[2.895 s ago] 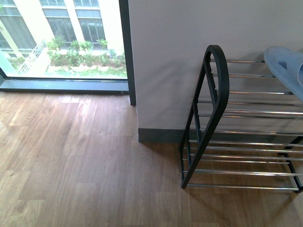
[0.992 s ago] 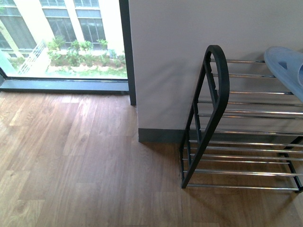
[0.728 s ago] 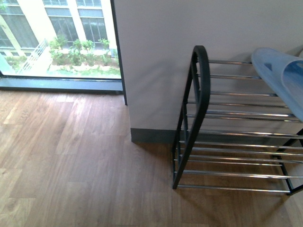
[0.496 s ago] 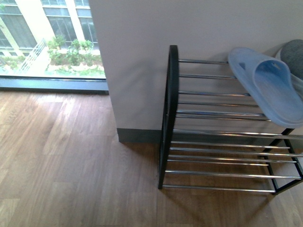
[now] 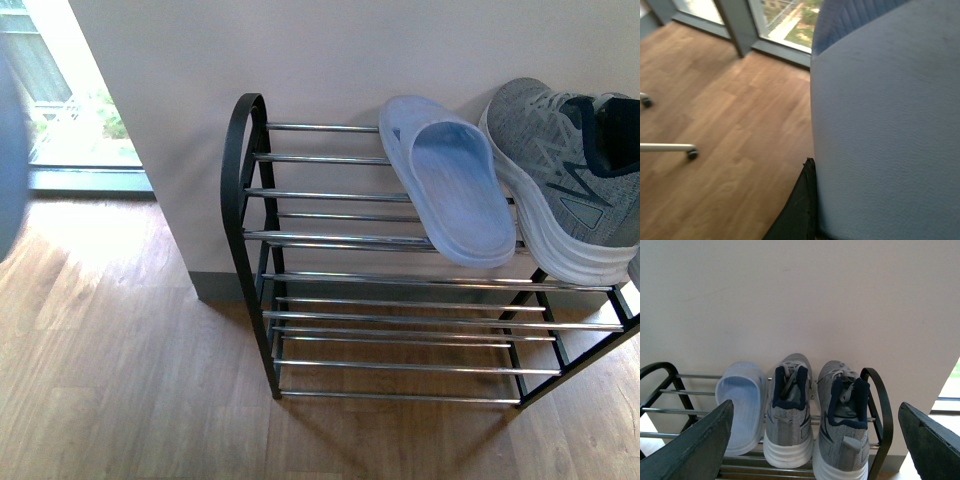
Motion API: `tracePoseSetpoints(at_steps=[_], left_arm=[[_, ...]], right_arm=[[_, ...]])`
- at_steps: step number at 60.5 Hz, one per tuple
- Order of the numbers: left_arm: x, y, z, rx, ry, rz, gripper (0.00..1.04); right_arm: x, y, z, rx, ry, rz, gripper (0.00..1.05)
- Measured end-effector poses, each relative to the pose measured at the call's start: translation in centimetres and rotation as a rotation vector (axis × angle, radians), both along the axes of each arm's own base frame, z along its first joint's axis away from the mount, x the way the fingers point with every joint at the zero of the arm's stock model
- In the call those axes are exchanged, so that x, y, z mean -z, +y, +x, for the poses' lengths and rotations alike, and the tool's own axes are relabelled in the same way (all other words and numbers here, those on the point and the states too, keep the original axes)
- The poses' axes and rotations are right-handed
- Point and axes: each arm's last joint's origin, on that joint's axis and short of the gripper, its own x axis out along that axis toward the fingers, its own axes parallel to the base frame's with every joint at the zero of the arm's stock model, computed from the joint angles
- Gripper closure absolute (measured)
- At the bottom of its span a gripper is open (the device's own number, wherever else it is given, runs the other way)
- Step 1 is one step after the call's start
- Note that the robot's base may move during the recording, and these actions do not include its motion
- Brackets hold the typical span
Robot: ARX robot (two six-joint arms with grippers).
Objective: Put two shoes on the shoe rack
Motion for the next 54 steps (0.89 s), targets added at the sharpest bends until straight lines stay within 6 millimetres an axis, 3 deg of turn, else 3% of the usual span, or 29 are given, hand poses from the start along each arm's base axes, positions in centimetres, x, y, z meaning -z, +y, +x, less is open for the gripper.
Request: tracePoseSetpoints(at_steps=[10, 18, 37, 54], left_arm=[[0.0, -4.2, 4.7, 0.150, 0.088, 0.002, 1.03], [1.0, -5.9, 7.1, 0.226, 0.148, 0.032, 1.03], [2.9, -8.2, 12.0, 0.346, 0.236, 0.178, 1.03], [6.3, -9.9, 16.5, 0.466, 0.333, 0.230, 1.03]], right_arm=[[0.0, 0.0, 0.0, -0.002, 0.000, 0.000, 0.09], [0.0, 0.0, 0.0, -0.002, 0.000, 0.000, 0.09], [0.0, 0.0, 0.0, -0.002, 0.000, 0.000, 0.09], [0.0, 0.0, 0.0, -0.002, 0.000, 0.000, 0.09]])
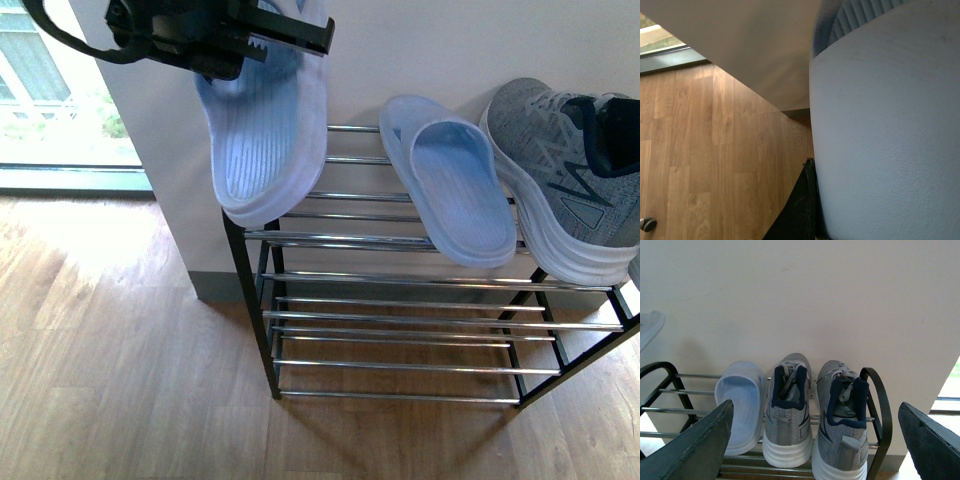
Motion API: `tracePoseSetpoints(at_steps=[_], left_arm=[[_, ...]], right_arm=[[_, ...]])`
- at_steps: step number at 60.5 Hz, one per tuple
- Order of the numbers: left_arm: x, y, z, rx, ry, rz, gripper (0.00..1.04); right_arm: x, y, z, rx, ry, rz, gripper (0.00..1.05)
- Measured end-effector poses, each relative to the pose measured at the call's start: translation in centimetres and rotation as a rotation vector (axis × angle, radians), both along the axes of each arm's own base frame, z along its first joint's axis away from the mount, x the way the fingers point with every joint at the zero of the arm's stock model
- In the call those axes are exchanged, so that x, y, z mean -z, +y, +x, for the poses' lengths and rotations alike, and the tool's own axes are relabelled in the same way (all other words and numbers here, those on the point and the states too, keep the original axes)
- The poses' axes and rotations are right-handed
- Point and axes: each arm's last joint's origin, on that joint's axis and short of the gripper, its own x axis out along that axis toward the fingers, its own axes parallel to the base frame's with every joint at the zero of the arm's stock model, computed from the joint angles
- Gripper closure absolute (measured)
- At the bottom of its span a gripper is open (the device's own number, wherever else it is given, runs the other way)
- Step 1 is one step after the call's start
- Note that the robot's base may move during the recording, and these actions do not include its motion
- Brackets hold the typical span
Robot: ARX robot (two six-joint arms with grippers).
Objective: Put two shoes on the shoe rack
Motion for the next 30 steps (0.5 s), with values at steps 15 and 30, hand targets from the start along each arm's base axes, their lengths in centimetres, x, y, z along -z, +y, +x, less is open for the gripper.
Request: tracePoseSetpoints(at_steps=[15, 30], left_arm=[[3.0, -2.0, 3.6, 0.087, 0.080, 0.028, 1.03], [5.7, -4.5, 5.7, 0.142, 0.130, 0.072, 1.03]], right_arm=[[0.0, 0.0, 0.0, 0.000, 0.000, 0.000, 0.09], [0.0, 0.0, 0.0, 0.000, 0.000, 0.000, 0.09]])
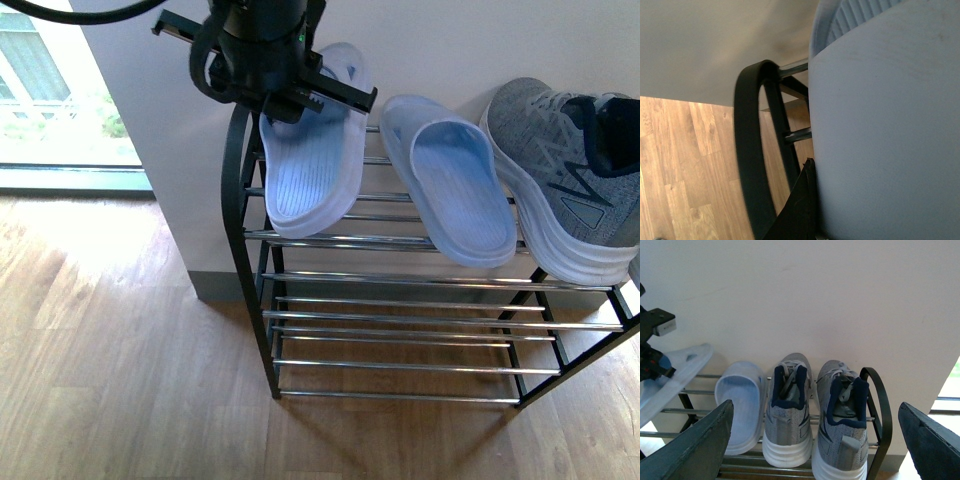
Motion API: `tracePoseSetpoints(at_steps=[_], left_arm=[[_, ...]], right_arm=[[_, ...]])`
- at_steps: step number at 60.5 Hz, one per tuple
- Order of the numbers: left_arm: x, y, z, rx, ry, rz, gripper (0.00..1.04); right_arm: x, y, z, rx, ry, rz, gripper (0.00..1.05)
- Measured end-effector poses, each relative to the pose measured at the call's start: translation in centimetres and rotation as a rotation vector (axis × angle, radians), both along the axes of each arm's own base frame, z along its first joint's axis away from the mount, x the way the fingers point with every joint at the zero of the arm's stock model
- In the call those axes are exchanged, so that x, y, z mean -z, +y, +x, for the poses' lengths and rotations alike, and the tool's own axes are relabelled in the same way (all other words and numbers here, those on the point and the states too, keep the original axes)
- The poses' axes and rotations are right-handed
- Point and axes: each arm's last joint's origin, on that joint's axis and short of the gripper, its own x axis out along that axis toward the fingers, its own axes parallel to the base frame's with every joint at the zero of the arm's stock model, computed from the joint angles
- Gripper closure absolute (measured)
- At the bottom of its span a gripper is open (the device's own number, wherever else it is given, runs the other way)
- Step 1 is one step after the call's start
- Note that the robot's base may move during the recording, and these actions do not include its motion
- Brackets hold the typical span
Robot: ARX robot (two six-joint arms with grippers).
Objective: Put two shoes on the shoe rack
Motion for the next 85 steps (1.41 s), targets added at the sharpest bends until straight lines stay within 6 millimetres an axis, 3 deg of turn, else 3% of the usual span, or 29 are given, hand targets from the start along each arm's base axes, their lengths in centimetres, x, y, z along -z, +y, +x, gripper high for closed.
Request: tracePoseSetpoints(at_steps=[18, 23, 36, 38, 48, 53, 58, 63, 68, 76, 85], left_arm=[[0.9, -1.3, 0.9, 0.030, 0.003, 0.041, 1.00], [0.8, -1.4, 0.9, 0.037, 0.006, 0.044, 0.87], [0.4, -1.8, 0.8, 0.053, 0.010, 0.018, 0.37], [0.1, -1.8, 0.8, 0.057, 0.009, 0.008, 0.34], [-3.7, -1.5, -0.1, 0.061, -0.050, -0.069, 0.09], [-8.5, 0.0, -1.7, 0.030, -0.139, -0.156, 0.10], [-12.5, 3.3, -4.2, -0.060, -0.269, -0.168, 0.09], [-13.7, 5.8, -6.0, -0.144, -0.343, -0.126, 0.09], [-14.3, 10.1, -9.5, -0.279, -0.399, -0.049, 0.09], [-15.5, 14.1, -14.7, -0.423, -0.493, 0.026, 0.09], [-16.3, 16.7, -19.1, -0.251, -0.815, -0.322, 0.30]], right_arm=[[0.0, 0.0, 0.0, 0.000, 0.000, 0.000, 0.09], [0.0, 0.0, 0.0, 0.000, 0.000, 0.000, 0.09], [0.0, 0.0, 0.0, 0.000, 0.000, 0.000, 0.09], [0.0, 0.0, 0.0, 0.000, 0.000, 0.000, 0.09], [0.0, 0.0, 0.0, 0.000, 0.000, 0.000, 0.09], [0.0, 0.0, 0.0, 0.000, 0.000, 0.000, 0.09], [0.0, 0.0, 0.0, 0.000, 0.000, 0.000, 0.09], [0.0, 0.0, 0.0, 0.000, 0.000, 0.000, 0.09], [0.0, 0.0, 0.0, 0.000, 0.000, 0.000, 0.09], [0.0, 0.0, 0.0, 0.000, 0.000, 0.000, 0.09], [0.0, 0.0, 0.0, 0.000, 0.000, 0.000, 0.09]])
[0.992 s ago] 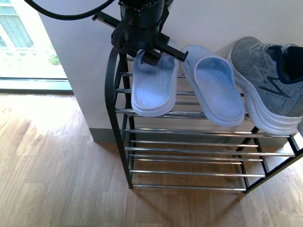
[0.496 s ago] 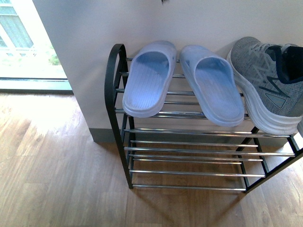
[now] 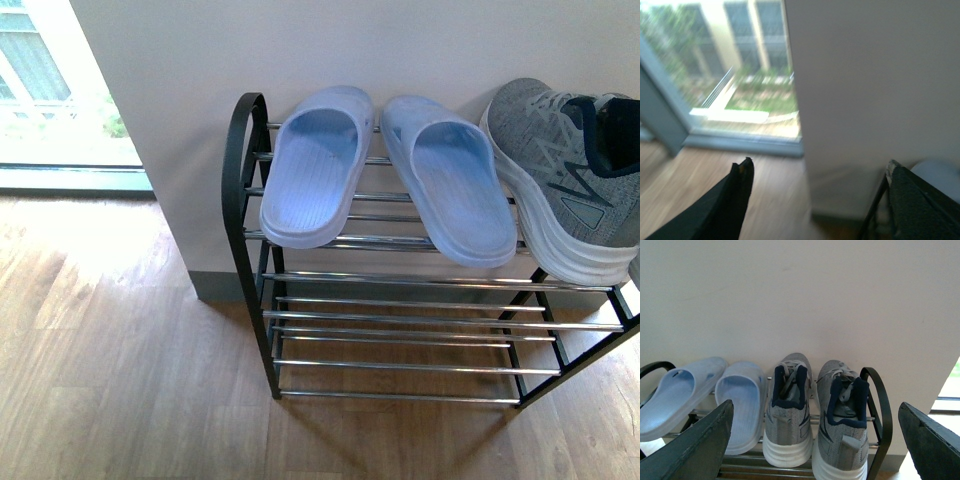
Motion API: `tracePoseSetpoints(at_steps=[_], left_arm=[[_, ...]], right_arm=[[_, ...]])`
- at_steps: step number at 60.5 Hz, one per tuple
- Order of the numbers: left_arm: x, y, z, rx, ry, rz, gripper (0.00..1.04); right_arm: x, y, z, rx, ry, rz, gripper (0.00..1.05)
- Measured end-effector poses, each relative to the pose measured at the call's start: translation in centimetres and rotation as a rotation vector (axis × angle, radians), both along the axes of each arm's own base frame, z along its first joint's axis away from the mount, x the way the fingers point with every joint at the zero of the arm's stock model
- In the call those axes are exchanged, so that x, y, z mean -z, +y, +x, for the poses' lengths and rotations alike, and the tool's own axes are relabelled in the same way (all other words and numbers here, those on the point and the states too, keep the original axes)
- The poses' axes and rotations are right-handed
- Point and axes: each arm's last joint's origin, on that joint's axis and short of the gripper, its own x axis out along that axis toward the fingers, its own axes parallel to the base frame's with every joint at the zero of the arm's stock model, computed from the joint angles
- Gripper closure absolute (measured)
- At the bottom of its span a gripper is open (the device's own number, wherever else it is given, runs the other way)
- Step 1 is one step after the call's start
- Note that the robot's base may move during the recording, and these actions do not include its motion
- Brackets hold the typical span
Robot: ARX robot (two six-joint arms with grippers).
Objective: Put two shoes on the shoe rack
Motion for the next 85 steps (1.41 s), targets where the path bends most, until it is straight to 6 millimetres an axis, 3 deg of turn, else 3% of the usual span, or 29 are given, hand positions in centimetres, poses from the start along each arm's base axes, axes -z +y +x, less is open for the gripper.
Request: tracePoseSetpoints(at_steps=[6, 16, 24, 54, 85], left_arm=[[1.3, 1.5, -2.0, 0.043, -0.138, -0.042, 0.47], [5.2, 3.0, -3.7, 0.041, -0.097, -0.027, 0.72], [7.3, 4.4, -5.7, 0.043, -0.103, -0.026, 1.04], [10.6, 6.8, -9.2, 0.035, -0.105, -0.023, 1.04], [12.1, 6.9, -11.2, 0.041, -0.116, -0.023, 1.04]], right_arm=[[0.0, 0.0, 0.0, 0.000, 0.000, 0.000, 0.09], [0.0, 0.0, 0.0, 0.000, 0.000, 0.000, 0.09], [0.0, 0.0, 0.0, 0.000, 0.000, 0.000, 0.09], [0.0, 0.0, 0.0, 0.001, 0.000, 0.000, 0.09], [0.0, 0.0, 0.0, 0.000, 0.000, 0.000, 0.09]])
